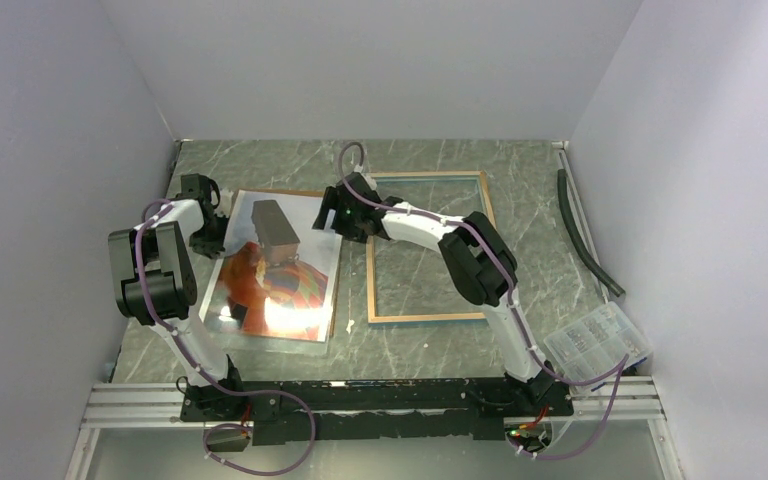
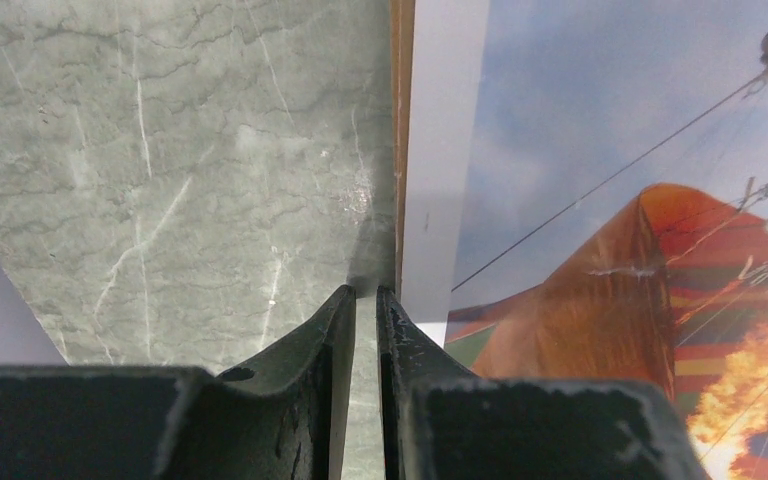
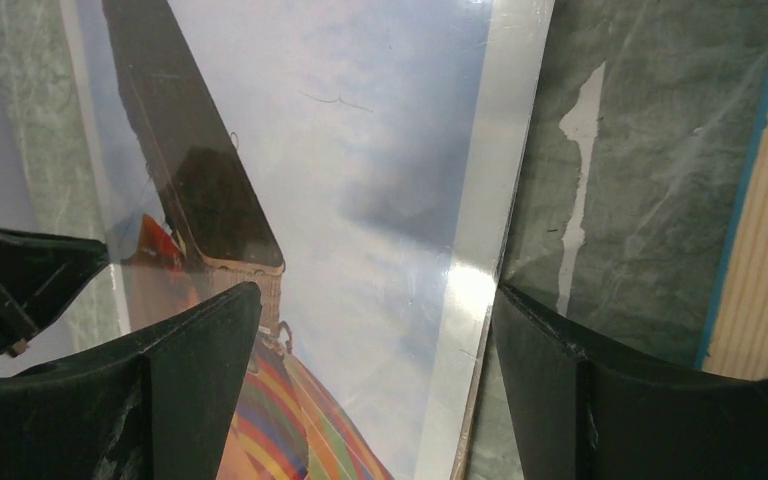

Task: Put the photo into the frame
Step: Pick up the photo frame item at the center of the board.

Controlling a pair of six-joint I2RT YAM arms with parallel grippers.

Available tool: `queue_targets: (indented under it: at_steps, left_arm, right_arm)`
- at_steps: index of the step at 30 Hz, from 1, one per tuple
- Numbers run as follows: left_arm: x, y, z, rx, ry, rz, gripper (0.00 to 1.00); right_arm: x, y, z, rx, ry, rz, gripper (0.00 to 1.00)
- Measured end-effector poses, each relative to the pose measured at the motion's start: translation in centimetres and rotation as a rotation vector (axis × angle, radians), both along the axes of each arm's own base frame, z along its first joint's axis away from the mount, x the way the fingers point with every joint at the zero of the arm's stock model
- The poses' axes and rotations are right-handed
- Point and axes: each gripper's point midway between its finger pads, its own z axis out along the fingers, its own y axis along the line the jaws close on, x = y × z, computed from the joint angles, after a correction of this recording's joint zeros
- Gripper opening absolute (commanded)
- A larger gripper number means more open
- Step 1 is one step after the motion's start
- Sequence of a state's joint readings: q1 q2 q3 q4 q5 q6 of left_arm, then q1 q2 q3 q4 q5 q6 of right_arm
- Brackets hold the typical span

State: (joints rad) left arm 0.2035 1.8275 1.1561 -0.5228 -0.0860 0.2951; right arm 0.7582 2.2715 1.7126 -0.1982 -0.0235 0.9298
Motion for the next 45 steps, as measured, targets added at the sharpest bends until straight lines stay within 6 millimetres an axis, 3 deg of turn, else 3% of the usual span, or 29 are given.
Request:
queue_targets:
  at_steps: [6,18,24,33,39,45]
  left_arm:
    - [-0.2,0.3,0.0,0.01,0.006,0.003,0.2]
    - [-0.3,0.4,0.0,0.015,0.01,0.007,0.19]
    - [-0.3,0.4,0.0,0.014,0.01,0.007,0.19]
    - [-0.3,0.3,0.0,0.011,0.012,0.006,0.19]
    - [-0.3,0.4,0.0,0.011,0.012,0.007,0.19]
    - [-0.3,0.3,0.0,0.011,0.012,0.007,0.18]
  right_arm:
    - [-0.8,0.3,0.7,0.058,0.012,0.026,0.88]
    - [-1.4,0.9,5.2,0.14,-0.039,0.052,0.88]
    - [-2.0,0.7,4.5,0.123,-0.02,0.057,0.87]
    - [-5.6,-0.1,0.3,0.137,0.091,0.111,0.86]
    - [-7.1,0.1,2.2,0.241,0.087,0.148,0.86]
    - [-7.7,1.8,5.0,0.389,0.069,0.208,0.86]
